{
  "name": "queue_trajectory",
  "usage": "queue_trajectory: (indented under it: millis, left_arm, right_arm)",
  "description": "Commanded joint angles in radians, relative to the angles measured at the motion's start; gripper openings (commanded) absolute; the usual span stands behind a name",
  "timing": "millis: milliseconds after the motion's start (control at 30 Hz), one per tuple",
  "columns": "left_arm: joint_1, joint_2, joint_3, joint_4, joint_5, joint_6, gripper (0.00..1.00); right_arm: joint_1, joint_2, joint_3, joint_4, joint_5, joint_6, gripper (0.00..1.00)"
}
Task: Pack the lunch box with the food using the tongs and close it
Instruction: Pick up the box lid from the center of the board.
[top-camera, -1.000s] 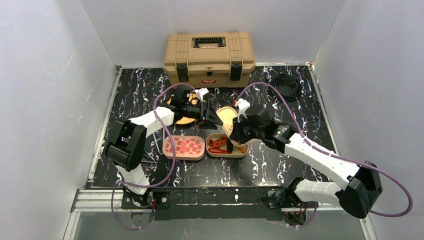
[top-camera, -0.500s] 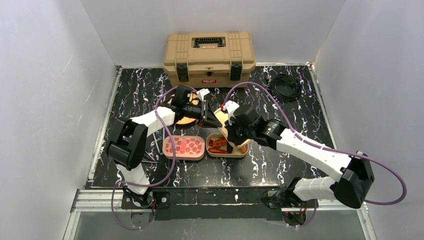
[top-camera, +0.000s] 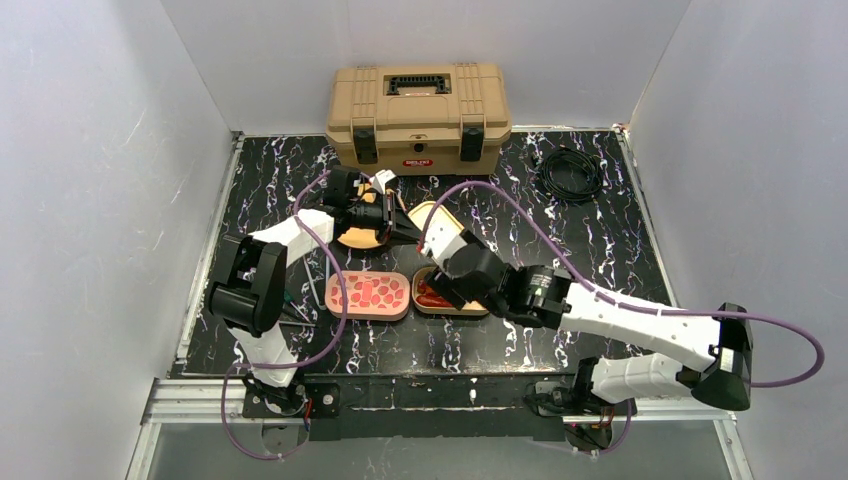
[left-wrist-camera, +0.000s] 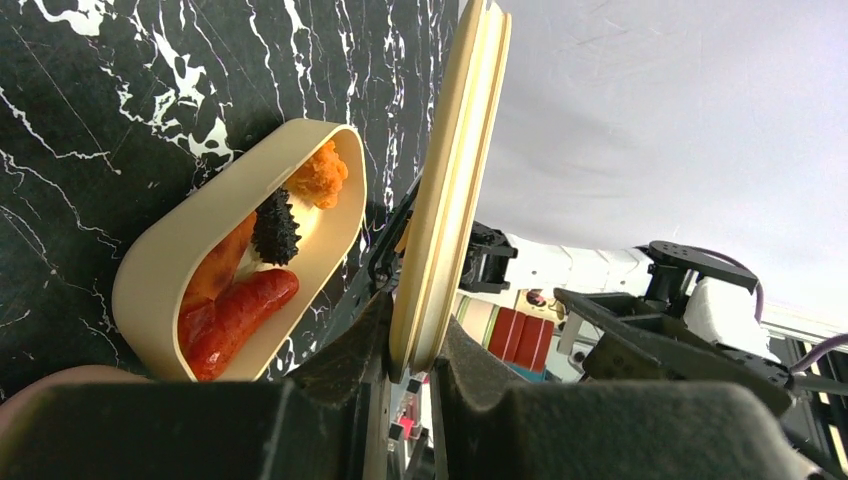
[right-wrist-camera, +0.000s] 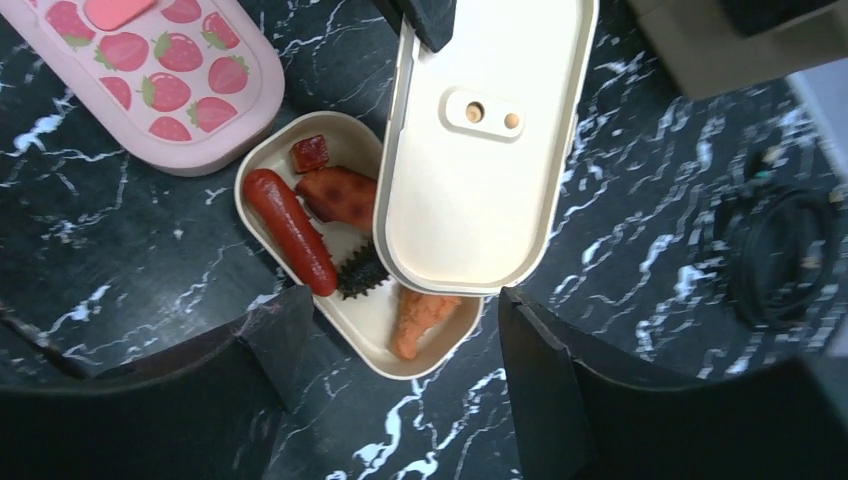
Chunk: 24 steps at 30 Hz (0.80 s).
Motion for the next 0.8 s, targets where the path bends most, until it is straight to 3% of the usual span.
queue_trajectory:
  millis: [0,367,600,700,767]
  left_arm:
    - [0.010,0.002,0.021,-0.016,0.086,-0.019,0.00]
    - [0.013,-0.001,0.041,-0.026,0.132,-0.023,0.00]
    - [0.013,-0.004,0.041,-0.028,0.134,-0.023,0.00]
    - [0.014,-0.001,0.044,-0.029,0.140,-0.021,0.00]
    - [0.013,0.000,0.046,-0.031,0.143,-0.019,0.00]
  right_arm:
    - [0.114,0.036,-0.009,0.054,0.279,-0.123,0.78]
    - [0.184,0.201,-0.092,0.143,0.546,-0.212,0.80]
    - [0.160,0.274,-0.134,0.191,0.600,-0.223,0.80]
    - [0.114,0.281,-0.144,0.203,0.597,-0.211,0.66]
    - [0.095,0.266,-0.141,0.215,0.591,-0.210,0.47]
